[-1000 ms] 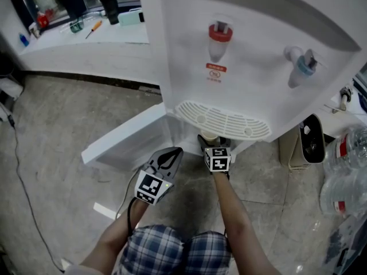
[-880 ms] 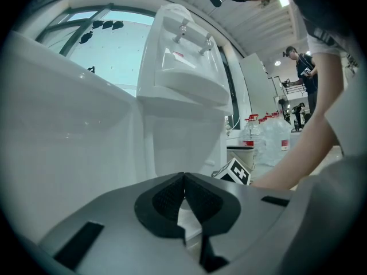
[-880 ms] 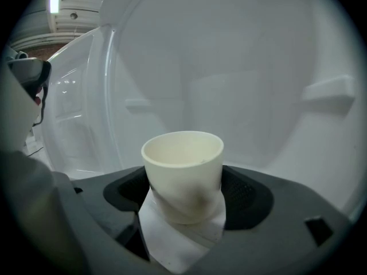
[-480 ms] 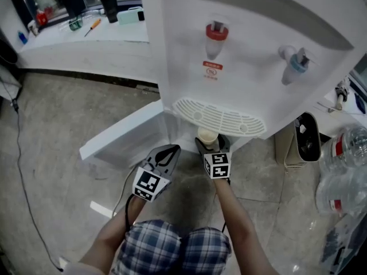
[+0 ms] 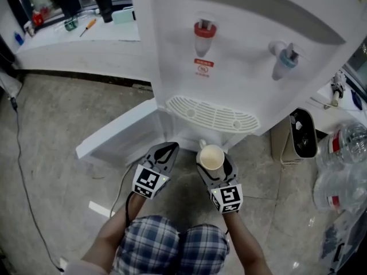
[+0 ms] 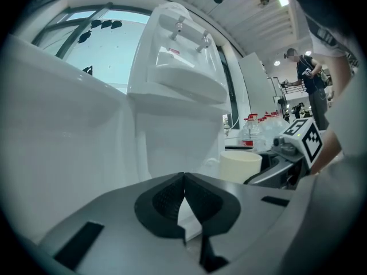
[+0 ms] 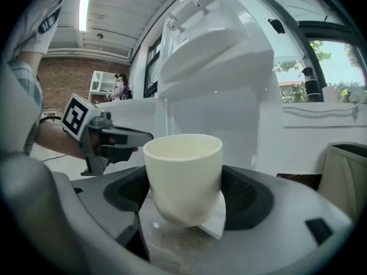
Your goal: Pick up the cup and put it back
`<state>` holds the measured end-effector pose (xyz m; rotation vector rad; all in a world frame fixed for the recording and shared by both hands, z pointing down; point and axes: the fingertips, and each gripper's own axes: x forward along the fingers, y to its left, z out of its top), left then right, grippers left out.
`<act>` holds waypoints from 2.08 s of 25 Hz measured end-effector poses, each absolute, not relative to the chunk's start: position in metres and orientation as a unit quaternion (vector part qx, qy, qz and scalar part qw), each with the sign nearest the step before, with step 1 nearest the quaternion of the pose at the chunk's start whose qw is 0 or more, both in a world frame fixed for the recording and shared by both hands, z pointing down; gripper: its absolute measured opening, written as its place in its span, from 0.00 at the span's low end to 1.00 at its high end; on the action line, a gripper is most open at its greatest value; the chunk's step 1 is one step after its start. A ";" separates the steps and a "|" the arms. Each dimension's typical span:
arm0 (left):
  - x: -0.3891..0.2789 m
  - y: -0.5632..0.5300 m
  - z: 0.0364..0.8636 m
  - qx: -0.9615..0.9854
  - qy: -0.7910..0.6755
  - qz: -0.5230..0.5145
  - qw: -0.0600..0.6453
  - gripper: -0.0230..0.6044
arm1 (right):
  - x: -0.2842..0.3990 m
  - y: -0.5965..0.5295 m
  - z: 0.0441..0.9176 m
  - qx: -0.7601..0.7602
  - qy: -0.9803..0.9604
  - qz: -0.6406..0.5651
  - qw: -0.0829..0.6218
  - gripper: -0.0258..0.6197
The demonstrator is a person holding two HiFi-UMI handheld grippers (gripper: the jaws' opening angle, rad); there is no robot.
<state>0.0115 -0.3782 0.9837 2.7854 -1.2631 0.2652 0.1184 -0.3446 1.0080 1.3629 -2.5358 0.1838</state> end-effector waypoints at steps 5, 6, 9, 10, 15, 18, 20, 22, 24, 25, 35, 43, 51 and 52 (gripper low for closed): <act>0.013 -0.378 0.984 0.906 -0.413 0.087 0.036 0.08 | 0.126 -0.320 0.992 0.464 -0.875 0.068 0.118 0.66; 0.012 -0.378 0.984 0.906 -0.413 0.087 0.036 0.08 | 0.125 -0.320 0.989 0.463 -0.876 0.066 0.114 0.66; 0.012 -0.378 0.985 0.905 -0.415 0.087 0.037 0.08 | 0.121 -0.324 0.983 0.461 -0.879 0.058 0.106 0.66; 0.011 -0.378 0.985 0.905 -0.415 0.087 0.037 0.08 | 0.120 -0.327 0.982 0.460 -0.880 0.055 0.106 0.66; 0.009 -0.378 0.987 0.904 -0.416 0.090 0.038 0.08 | 0.120 -0.353 0.991 0.469 -0.875 0.049 0.107 0.66; 0.010 -0.378 0.989 0.905 -0.415 0.089 0.040 0.08 | 0.116 -0.377 1.000 0.475 -0.872 0.041 0.113 0.66; 0.012 -0.377 0.989 0.906 -0.413 0.089 0.041 0.08 | 0.114 -0.398 1.006 0.481 -0.868 0.039 0.115 0.66; 0.013 -0.376 0.989 0.907 -0.410 0.089 0.041 0.08 | 0.112 -0.420 1.011 0.490 -0.863 0.046 0.111 0.66; 0.013 -0.374 0.988 0.907 -0.409 0.090 0.040 0.08 | 0.110 -0.439 1.018 0.498 -0.858 0.051 0.113 0.66; 0.012 -0.374 0.987 0.907 -0.410 0.090 0.041 0.08 | 0.108 -0.447 1.022 0.501 -0.856 0.051 0.118 0.66; 0.009 -0.373 0.988 0.904 -0.416 0.092 0.044 0.08 | 0.107 -0.494 1.085 0.536 -0.825 0.093 0.153 0.66; 0.007 -0.371 0.991 0.904 -0.414 0.098 0.047 0.08 | 0.112 -0.493 1.128 0.538 -0.815 0.123 0.175 0.66; 0.009 -0.370 0.989 0.904 -0.414 0.095 0.046 0.08 | 0.110 -0.488 1.117 0.537 -0.820 0.154 0.123 0.79; 0.010 -0.370 0.989 0.904 -0.414 0.095 0.045 0.08 | 0.109 -0.488 1.115 0.537 -0.821 0.153 0.122 0.80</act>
